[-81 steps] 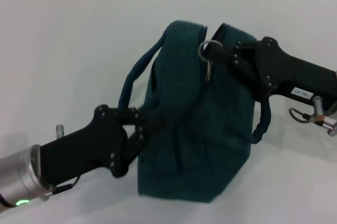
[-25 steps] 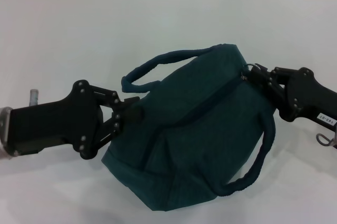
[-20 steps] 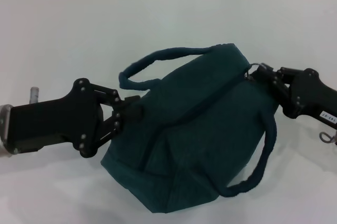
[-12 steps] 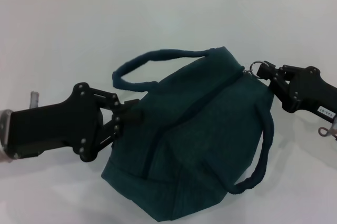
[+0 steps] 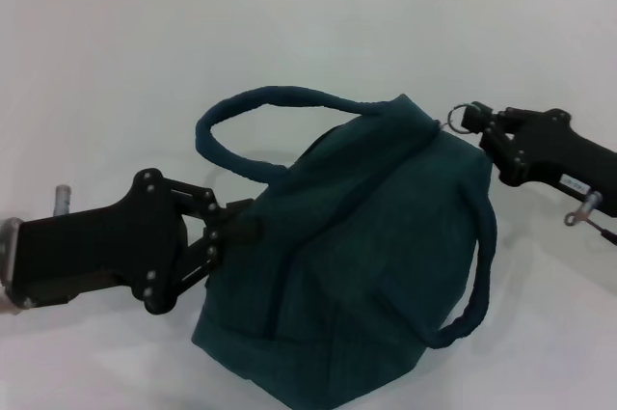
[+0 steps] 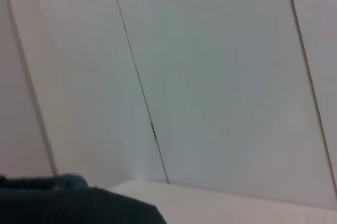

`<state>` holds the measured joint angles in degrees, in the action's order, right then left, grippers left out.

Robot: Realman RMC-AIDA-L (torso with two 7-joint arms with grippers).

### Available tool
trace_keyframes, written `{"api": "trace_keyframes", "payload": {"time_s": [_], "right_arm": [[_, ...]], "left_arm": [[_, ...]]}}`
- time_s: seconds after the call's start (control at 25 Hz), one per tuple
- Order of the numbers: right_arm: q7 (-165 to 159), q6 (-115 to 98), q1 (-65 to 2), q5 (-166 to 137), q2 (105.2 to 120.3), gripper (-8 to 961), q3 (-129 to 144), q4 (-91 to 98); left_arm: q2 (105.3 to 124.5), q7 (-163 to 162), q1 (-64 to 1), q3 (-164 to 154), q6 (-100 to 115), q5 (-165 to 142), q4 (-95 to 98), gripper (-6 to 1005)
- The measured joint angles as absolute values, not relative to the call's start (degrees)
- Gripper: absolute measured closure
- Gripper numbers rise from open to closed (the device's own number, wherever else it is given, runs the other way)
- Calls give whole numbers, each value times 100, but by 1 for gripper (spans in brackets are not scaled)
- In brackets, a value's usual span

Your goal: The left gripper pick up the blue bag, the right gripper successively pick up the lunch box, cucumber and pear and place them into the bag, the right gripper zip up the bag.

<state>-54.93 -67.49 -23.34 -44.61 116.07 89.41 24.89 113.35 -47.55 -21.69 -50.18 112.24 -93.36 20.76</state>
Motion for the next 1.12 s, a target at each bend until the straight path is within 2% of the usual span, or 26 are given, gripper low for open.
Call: {"api": "trace_keyframes", "payload": {"time_s": [0.36,1.04,1.12], "right_arm": [[-5522,-6489,-2664,-4491,11610,947,9422,2168],[-5573,-6822,-2506,-4437,11584,947,9392,2322],[-5572,-6644,-2528,-4452,11586,947,9417,2318]], "left_arm": [[11368,-4754,-2171,-5019,11234,-9368,2073,934],[11497,-5330,-2073,-4813,11061,-8974,1970,928],[11506,-5483,-2096,-4793,10979,-8970,1969,852]]}}
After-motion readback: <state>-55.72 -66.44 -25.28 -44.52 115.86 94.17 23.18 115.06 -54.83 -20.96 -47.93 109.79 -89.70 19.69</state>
